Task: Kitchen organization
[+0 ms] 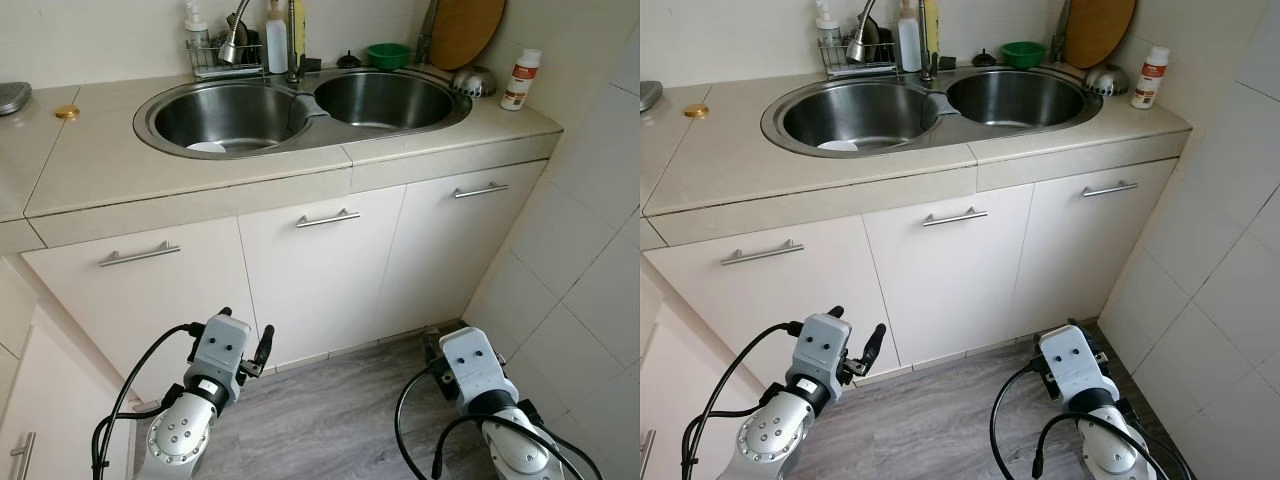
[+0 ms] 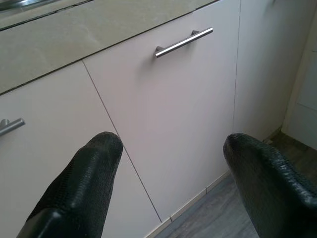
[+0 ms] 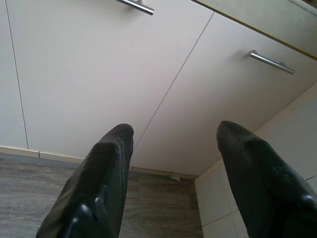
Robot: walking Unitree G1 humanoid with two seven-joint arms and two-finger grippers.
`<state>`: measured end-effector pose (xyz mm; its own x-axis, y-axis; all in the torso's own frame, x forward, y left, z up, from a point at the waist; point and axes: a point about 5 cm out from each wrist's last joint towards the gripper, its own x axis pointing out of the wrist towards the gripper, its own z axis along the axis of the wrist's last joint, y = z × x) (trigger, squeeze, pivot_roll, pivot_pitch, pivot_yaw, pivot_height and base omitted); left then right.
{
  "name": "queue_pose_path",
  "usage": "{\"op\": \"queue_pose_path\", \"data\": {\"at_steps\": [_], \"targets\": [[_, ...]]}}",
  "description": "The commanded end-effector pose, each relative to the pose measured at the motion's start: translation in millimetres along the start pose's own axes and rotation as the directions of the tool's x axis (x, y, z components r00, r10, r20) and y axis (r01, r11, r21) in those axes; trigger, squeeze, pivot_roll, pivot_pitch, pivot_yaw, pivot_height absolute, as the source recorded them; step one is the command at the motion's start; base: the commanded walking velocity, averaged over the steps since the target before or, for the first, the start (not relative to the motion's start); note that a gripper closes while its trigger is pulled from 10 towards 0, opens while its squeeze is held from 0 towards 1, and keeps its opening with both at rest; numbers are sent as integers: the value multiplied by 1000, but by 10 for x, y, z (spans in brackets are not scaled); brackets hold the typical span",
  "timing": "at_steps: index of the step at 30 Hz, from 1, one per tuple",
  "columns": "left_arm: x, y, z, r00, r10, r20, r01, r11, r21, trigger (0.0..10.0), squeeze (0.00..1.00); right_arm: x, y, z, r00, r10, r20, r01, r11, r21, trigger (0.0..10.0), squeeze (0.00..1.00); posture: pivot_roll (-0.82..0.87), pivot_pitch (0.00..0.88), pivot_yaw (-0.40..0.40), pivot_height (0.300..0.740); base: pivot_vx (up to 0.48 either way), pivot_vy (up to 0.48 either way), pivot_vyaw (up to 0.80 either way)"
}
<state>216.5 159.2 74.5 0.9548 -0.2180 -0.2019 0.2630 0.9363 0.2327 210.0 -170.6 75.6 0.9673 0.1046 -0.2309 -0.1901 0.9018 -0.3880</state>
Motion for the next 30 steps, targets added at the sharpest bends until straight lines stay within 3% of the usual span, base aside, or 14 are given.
{"op": "queue_pose_path", "data": {"at_steps": [1,30], "targets": [[396,-61,281,994,-42,102,37,998,48,10000,0,254,18,103,999,-10,51,-1,978,209,10000,0,20,0,-47,740,0,0,0],[400,-30,240,997,-24,76,22,999,33,10000,0,285,14,102,998,0,63,-12,983,185,10000,0,24,0,-49,740,0,0,0]]}}
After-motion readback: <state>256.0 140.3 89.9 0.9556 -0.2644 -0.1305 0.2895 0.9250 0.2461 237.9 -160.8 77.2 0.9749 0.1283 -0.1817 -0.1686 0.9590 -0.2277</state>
